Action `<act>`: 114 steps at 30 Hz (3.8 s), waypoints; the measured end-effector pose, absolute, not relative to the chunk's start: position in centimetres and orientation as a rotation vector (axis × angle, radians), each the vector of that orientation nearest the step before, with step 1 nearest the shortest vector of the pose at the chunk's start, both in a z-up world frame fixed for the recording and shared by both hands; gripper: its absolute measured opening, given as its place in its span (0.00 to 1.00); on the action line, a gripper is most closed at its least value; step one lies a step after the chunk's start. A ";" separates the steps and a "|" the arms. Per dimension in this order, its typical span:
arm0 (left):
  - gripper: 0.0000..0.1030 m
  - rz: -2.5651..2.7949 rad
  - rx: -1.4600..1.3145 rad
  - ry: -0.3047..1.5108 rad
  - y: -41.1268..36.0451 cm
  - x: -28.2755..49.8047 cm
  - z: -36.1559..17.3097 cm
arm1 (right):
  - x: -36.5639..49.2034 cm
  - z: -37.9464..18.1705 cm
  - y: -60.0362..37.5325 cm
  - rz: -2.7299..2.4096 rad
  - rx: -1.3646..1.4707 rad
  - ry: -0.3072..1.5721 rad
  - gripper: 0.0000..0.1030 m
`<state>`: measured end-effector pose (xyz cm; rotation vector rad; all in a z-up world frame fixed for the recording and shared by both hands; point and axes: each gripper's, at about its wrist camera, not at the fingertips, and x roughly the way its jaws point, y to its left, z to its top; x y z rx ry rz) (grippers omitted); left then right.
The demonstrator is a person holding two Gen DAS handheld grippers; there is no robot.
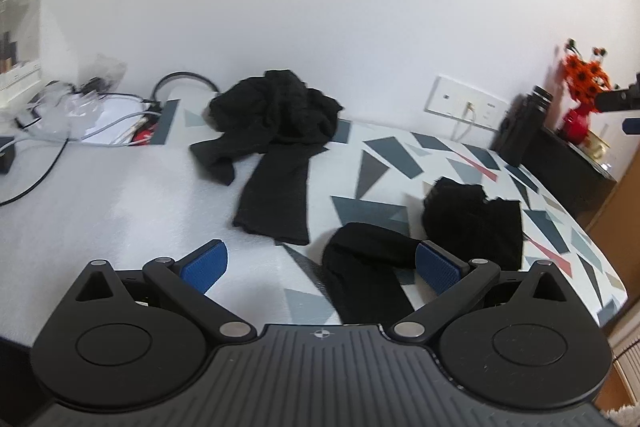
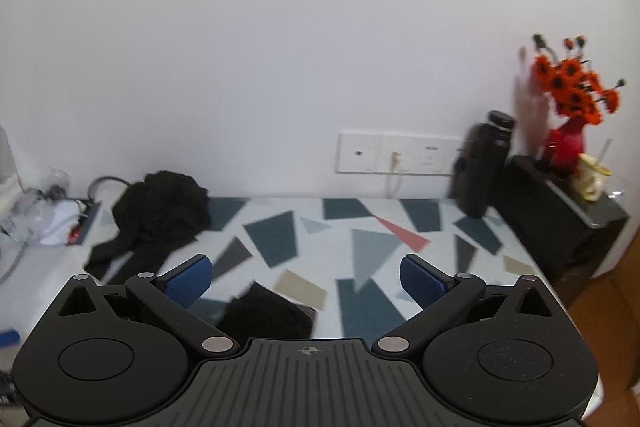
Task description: Fold clothes
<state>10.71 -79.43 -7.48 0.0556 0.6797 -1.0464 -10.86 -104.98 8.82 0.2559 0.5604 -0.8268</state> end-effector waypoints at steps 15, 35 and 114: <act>0.99 -0.992 0.090 0.762 -89.2 5.6 -7.7 | -8.5 5.2 -121.1 -0.548 0.282 0.550 0.64; 0.16 -0.801 0.282 1.010 -99.1 0.3 -11.9 | -6.2 -14.2 -125.3 -0.006 0.456 0.872 0.23; 0.08 -0.730 0.224 0.864 -90.5 15.4 -13.3 | -25.7 -8.5 -128.0 -1.033 0.598 0.628 0.43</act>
